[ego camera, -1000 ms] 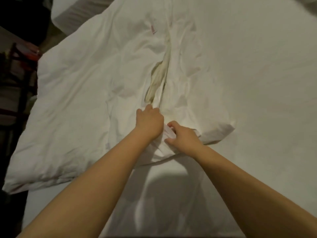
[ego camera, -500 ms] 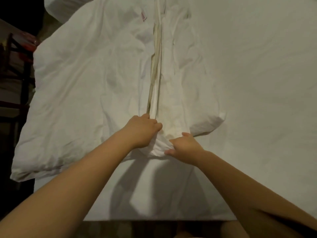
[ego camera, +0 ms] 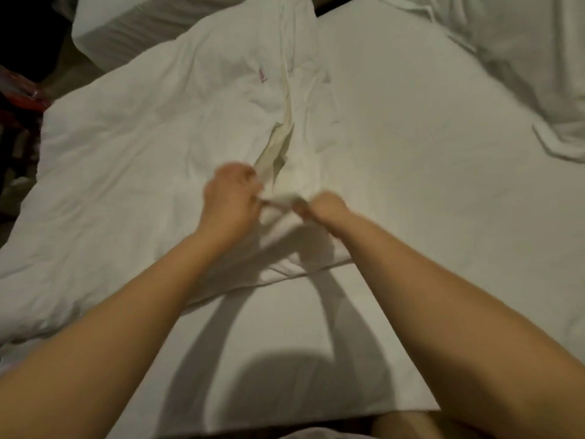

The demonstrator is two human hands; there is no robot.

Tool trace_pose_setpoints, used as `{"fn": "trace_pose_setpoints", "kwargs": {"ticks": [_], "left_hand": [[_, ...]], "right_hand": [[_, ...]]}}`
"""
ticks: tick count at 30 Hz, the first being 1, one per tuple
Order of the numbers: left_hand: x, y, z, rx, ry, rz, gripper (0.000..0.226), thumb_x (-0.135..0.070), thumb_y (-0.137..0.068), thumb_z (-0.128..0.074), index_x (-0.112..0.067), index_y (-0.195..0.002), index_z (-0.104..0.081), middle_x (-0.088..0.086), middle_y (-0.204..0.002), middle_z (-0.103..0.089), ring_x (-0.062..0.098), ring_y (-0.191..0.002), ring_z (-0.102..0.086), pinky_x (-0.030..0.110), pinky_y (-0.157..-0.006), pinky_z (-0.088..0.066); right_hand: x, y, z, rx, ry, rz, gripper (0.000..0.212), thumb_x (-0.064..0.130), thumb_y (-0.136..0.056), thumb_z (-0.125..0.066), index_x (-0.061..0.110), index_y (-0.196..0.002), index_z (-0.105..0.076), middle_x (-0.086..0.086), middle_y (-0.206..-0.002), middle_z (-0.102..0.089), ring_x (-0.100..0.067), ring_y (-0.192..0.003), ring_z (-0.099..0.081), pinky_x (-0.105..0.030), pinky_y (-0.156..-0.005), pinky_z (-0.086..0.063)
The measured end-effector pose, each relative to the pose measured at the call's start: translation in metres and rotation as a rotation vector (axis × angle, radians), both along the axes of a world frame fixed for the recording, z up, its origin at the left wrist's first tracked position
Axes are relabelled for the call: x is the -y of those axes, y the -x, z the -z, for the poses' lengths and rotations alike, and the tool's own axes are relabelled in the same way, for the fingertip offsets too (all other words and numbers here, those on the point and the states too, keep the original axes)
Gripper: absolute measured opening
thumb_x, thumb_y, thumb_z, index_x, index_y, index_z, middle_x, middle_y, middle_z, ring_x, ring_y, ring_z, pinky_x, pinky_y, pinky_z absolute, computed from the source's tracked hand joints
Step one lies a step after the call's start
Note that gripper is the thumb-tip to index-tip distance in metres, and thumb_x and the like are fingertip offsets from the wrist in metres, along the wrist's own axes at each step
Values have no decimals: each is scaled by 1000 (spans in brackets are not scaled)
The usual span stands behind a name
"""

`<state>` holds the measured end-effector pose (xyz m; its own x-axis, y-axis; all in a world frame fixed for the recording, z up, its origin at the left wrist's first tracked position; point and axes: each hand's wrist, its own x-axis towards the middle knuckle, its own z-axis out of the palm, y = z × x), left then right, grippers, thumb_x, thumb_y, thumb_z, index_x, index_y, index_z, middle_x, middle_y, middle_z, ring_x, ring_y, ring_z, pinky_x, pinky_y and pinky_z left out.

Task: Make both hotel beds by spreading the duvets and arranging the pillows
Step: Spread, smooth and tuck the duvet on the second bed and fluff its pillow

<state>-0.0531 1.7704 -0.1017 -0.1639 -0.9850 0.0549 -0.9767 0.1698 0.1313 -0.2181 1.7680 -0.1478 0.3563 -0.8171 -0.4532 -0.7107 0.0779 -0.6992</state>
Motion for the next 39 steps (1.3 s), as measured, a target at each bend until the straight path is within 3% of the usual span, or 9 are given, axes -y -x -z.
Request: {"fn": "trace_pose_setpoints", "kwargs": {"ticks": [2, 6, 8, 11, 14, 20, 25, 33, 39], "left_hand": [[29, -3, -50, -340, 238, -141, 38, -17, -81, -46, 0, -112, -60, 19, -123, -50, 30, -114, -48, 22, -96, -32], [65, 15, -128, -497, 390, -28, 36, -16, -95, -40, -14, -131, -43, 10, -126, -46, 7, -102, -49, 0, -79, -31], [63, 46, -106, -467, 187, -1, 53, -23, -96, -46, -14, -145, -28, -1, -136, -42, 5, -112, -44, -3, -84, -29], [28, 82, -4, 24, -296, 182, 77, -47, -94, -46, -17, -152, -6, 2, -159, -7, 15, -144, -15, 36, -115, -14], [-17, 90, 95, 338, -620, 165, 87, -63, -89, -42, -28, -151, 7, 2, -159, 11, 21, -147, 3, 54, -114, -5], [-32, 97, 144, 432, -481, 107, 83, -52, -93, -46, -25, -151, 6, 5, -159, 6, 27, -146, -1, 56, -112, -12], [-28, 102, 141, 354, -378, 162, 78, -27, -89, -52, -27, -151, -6, 10, -155, -13, 29, -139, -19, 46, -107, -23], [5, 140, 103, -266, -400, 185, 57, -41, -90, -44, -30, -145, -33, 7, -151, -29, 27, -137, -30, 42, -112, -29], [53, 126, 67, 491, -373, 633, 38, -21, -96, -43, -32, -131, -50, 0, -154, -24, 28, -144, -8, 45, -107, -23]], "right_hand": [[46, -3, -84, 1, 309, 31, 25, 35, -102, -37, 25, -88, -54, -4, -96, -61, -16, -90, -58, -16, -69, -40], [78, 29, -185, 215, 763, 69, 26, 27, -88, -55, 16, -64, -55, -13, -69, -51, -7, -56, -45, -24, -55, -28], [68, 75, -146, 95, 704, 91, 34, 33, -87, -54, 6, -68, -63, -19, -75, -55, -25, -71, -52, -30, -59, -24], [22, 137, -11, -135, 274, 263, 31, 30, -89, -61, 0, -95, -70, -23, -100, -65, -34, -96, -61, -31, -69, -35], [-33, 141, 92, -134, -116, 514, 35, 39, -78, -69, 12, -100, -64, -17, -108, -64, -35, -96, -63, -31, -73, -47], [-51, 109, 129, 261, -173, 720, 84, 52, -69, -74, 14, -139, -46, -6, -154, -21, -26, -135, -35, -37, -110, -34], [-41, 105, 115, 495, -305, 830, 28, 41, -80, -72, 23, -100, -67, 0, -105, -69, -18, -99, -65, -32, -87, -53], [-26, 79, 77, 361, -73, 773, 12, 31, -88, -57, 28, -77, -61, -7, -93, -69, -23, -89, -65, -36, -79, -52], [-29, 71, 66, 327, 16, 598, 24, 21, -88, -62, 7, -107, -65, -15, -116, -62, -30, -110, -56, -39, -95, -43]]}}
